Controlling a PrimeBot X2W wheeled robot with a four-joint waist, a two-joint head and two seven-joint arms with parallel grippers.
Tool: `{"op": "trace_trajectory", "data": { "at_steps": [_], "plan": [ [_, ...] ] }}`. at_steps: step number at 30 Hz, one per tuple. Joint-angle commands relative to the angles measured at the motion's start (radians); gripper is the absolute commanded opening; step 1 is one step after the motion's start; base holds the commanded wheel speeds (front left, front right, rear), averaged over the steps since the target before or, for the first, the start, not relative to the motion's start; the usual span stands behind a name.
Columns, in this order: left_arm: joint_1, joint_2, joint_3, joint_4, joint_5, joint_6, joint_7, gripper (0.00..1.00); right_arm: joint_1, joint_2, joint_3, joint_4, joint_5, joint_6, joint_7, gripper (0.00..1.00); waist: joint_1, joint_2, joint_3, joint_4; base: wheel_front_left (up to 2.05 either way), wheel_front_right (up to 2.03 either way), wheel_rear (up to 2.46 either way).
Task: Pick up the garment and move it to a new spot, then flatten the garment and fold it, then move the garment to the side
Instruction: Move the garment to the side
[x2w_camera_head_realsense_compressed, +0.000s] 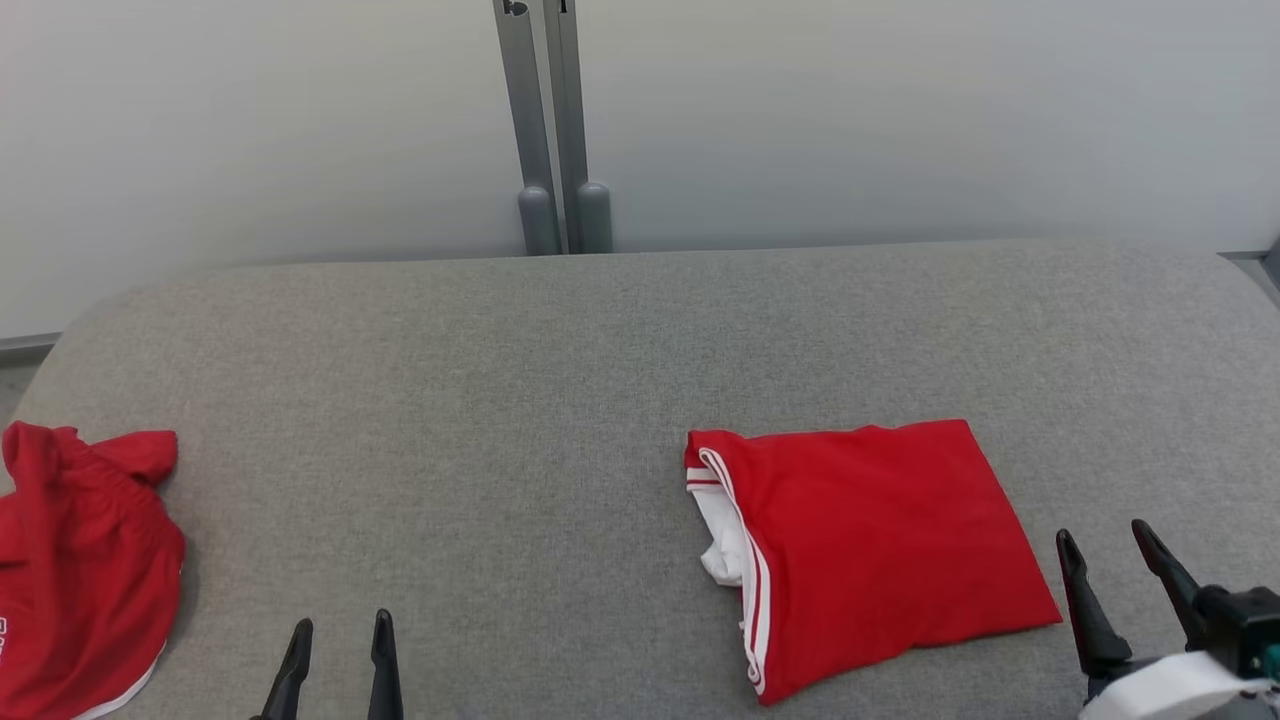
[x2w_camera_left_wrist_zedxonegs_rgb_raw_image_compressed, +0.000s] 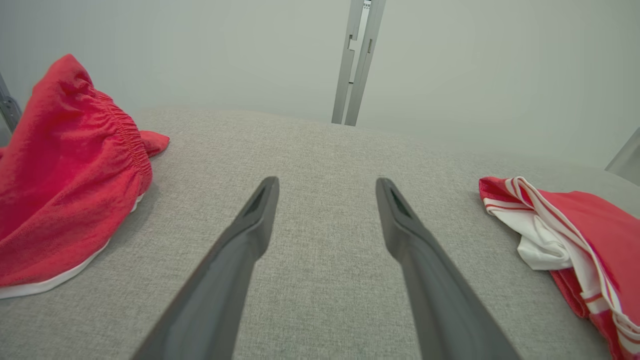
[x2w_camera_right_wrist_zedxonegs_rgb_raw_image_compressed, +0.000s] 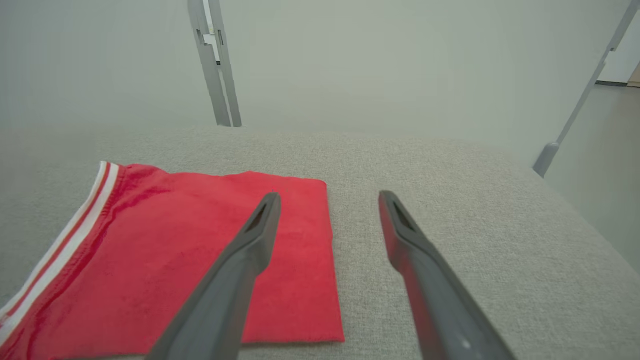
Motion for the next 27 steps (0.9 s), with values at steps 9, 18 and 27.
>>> {"op": "trace_trajectory", "data": {
  "at_steps": [9,18,27],
  "plan": [
    [-0.071,0.002,-0.045,0.021,0.009,-0.020,-0.003,1.00,-0.305,-0.125,0.151,0.224,0.157,-0.001,0.321,1.00,0.0000,-0.0001,0.117,0.044,0.00,0.00,0.00],
    [-0.108,0.002,-0.035,0.028,0.005,-0.029,-0.003,1.00,-0.444,-0.098,0.220,0.449,0.264,-0.001,0.482,1.00,0.0000,-0.0001,0.171,0.088,0.00,0.00,0.00],
    [-0.156,0.002,-0.030,-0.007,0.004,-0.021,-0.003,1.00,-0.610,-0.175,0.126,0.435,0.413,-0.002,0.477,0.00,0.0000,-0.0001,0.295,0.028,0.00,0.00,0.00]
  ]
}}
